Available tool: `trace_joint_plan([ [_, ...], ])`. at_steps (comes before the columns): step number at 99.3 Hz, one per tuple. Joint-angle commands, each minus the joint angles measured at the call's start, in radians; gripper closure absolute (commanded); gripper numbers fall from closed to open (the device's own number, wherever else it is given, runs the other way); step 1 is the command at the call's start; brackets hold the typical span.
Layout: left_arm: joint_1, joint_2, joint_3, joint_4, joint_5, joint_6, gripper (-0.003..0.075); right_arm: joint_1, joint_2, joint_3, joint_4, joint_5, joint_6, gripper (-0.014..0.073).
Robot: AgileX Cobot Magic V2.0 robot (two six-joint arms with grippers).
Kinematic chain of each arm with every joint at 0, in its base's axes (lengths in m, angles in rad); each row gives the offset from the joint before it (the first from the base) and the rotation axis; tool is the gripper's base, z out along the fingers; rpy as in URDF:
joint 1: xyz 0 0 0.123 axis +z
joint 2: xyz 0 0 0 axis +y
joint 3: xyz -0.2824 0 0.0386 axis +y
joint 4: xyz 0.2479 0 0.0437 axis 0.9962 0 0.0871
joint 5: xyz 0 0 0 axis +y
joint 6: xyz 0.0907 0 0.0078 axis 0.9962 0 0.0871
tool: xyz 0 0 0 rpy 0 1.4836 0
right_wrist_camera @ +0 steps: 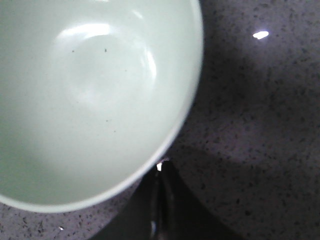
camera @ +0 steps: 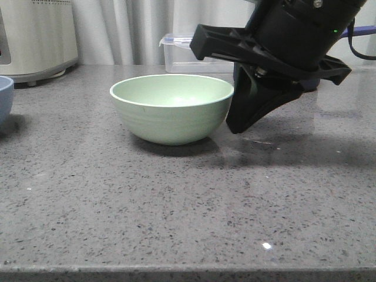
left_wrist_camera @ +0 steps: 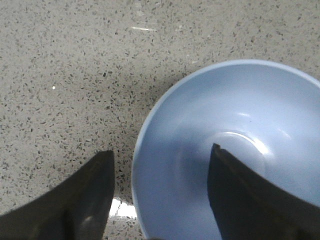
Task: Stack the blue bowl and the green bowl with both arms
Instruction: 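Lower the left gripper onto the rim of the light blue bowl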
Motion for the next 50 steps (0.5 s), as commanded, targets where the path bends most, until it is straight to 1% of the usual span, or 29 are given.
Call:
trace_joint_plan([
  [1,-0.001,-0.002,-0.035,0.012,-0.048,-0.014,0.0312,0.000,-0.034,-0.022,0.012,-0.034,-0.010,0.0673],
  [36,-0.001,0.028,-0.035,0.016,-0.061,-0.014,0.0314,0.000,-0.034,-0.022,0.012,-0.034,-0.010,0.0673],
  [43,-0.001,0.028,-0.035,0.016,-0.061,-0.014,0.0332,0.000,-0.034,-0.022,0.012,-0.034,-0.010,0.0673],
  [50,-0.001,0.028,-0.035,0.016,-0.059,-0.014,0.0377,0.000,-0.034,-0.022,0.012,-0.034,-0.010,0.0673],
])
